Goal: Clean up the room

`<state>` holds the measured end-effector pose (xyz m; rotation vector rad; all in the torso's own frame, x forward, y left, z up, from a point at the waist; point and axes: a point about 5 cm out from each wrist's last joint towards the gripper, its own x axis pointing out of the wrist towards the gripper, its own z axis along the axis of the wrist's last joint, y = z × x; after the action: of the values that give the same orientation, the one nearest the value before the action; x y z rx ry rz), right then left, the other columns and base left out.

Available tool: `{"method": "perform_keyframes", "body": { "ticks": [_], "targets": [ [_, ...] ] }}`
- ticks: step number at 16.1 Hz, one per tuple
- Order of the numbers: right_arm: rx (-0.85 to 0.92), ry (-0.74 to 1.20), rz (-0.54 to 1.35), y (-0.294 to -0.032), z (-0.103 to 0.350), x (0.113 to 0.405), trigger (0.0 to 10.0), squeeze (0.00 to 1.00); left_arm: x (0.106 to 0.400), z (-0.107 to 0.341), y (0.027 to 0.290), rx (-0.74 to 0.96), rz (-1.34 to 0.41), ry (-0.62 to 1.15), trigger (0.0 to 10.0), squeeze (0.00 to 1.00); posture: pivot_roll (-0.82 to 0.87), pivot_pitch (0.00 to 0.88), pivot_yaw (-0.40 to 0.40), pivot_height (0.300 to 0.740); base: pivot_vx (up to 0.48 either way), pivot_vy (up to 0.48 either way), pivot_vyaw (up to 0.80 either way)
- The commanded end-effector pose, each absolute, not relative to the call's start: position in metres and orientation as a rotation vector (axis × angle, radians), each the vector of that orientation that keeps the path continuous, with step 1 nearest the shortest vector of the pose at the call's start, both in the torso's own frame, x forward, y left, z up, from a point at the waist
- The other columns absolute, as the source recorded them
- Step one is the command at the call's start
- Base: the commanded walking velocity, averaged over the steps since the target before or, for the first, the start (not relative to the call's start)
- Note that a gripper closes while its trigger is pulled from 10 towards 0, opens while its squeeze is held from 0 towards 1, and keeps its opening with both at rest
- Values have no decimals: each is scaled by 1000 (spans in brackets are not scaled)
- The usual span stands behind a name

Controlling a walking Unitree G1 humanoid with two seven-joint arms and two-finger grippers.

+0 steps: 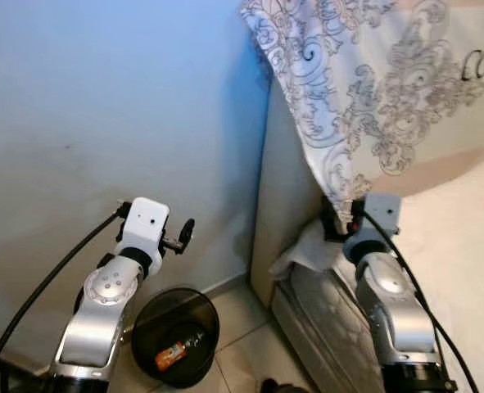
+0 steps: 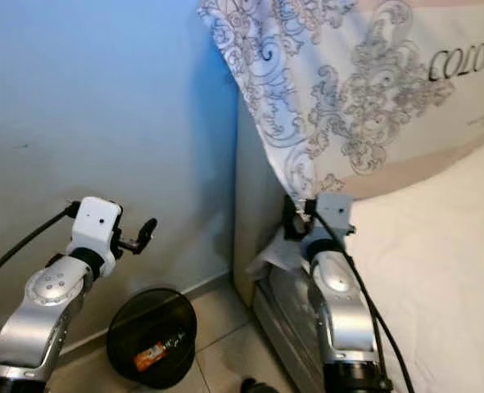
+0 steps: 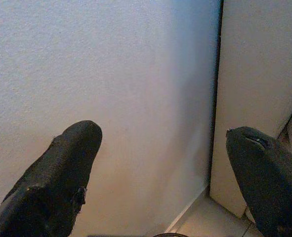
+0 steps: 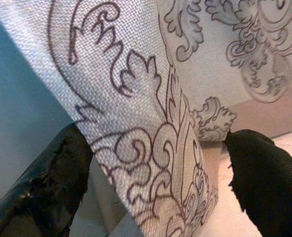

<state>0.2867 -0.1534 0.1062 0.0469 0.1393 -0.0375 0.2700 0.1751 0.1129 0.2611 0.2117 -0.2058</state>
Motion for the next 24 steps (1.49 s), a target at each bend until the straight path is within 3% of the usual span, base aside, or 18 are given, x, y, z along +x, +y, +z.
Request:
{"method": "perform_keyframes", "body": {
  "ticks": [1,5,24],
  "targets": [
    [61,167,-32,-154,103,287,10000,1000,271,113,174,258,-204,215,10000,0,86,0,4,740,0,0,-769],
    [65,177,-13,-151,103,288,10000,1000,273,117,173,266,-213,188,10000,0,87,0,6,740,0,0,-769],
    [49,176,-39,-153,99,292,10000,1000,276,116,171,280,-231,176,10000,0,71,0,18,740,0,-455,-769]
  ]
}}
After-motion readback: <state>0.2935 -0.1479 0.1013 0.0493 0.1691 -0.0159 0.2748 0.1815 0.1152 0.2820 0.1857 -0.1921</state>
